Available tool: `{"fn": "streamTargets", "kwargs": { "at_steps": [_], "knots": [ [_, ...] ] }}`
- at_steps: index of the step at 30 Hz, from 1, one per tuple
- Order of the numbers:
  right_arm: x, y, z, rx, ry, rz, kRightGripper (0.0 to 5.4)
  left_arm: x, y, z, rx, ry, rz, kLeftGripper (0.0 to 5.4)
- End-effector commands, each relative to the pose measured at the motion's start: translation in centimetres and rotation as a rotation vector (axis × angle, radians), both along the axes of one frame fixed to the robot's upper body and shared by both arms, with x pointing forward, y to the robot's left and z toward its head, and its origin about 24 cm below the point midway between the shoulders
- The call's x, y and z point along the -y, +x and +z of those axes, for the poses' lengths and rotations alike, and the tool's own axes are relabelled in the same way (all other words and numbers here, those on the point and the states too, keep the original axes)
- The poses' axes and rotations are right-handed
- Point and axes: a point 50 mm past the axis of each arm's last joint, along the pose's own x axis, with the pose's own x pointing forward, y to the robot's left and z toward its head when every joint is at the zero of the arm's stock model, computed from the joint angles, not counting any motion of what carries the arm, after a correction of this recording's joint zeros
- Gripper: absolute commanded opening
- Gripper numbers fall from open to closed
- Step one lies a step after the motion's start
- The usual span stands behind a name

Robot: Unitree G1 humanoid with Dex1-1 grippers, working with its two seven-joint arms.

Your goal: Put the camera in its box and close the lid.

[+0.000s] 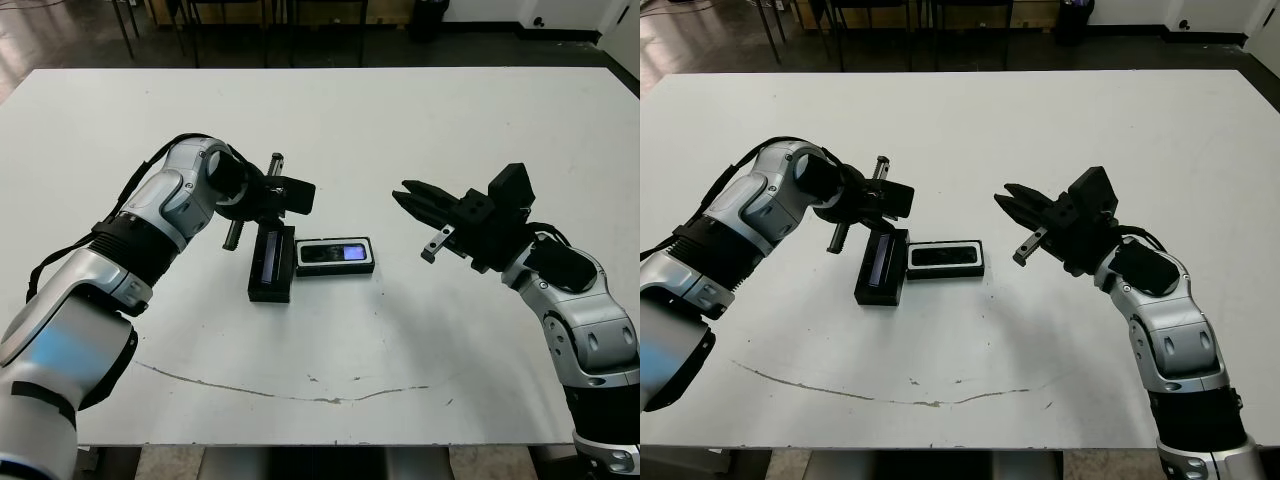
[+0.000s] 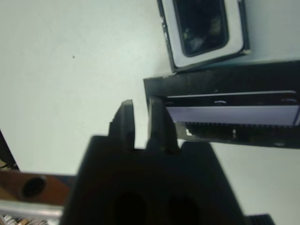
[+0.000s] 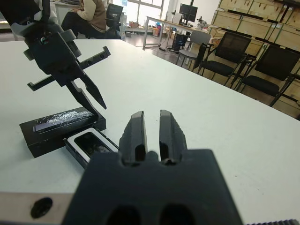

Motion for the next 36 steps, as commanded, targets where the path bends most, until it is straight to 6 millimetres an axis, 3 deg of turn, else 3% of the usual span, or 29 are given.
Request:
{"fn": "streamTargets", "kwargs": {
  "at_steps": [1, 8, 13, 21, 25, 28, 32, 36],
  "knots": [
    [0.1, -0.1, -0.4, -0.017, -0.018, -0.014, 0.01, -1.0, -0.9, -3.1, -0.112, 0.054, 0.030, 0.00],
    [0.1, -0.1, -0.4, -0.022, -0.009, -0.003, 0.01, 0.1, -1.9, -1.7, -0.117, 0.016, -0.023, 0.00],
    [0.3, -0.2, -0.3, -0.016, -0.023, -0.013, 0.01, 0.6, -4.0, -0.1, -0.136, -0.021, -0.130, 0.00],
    [0.3, -0.1, -0.2, -0.014, -0.026, -0.017, 0.01, -1.7, -6.9, 3.6, -0.106, -0.107, -0.142, 0.00],
    [0.3, 0.0, -0.2, -0.013, -0.026, -0.010, 0.01, -3.3, -7.6, 5.5, 0.106, -0.191, -0.118, 0.00],
    [0.2, 0.0, -0.2, -0.015, -0.025, -0.015, 0.01, -4.6, -8.4, 6.5, 0.330, -0.325, -0.005, 0.00],
    [0.3, 0.0, -0.3, -0.017, -0.020, -0.021, 0.00, -5.6, -10.7, 5.8, 0.636, -0.594, 0.242, 0.09],
    [0.2, 0.1, -0.4, -0.018, -0.015, -0.024, 0.00, -6.2, -12.8, 4.0, 0.689, -0.781, 0.430, 0.82]
  ]
}}
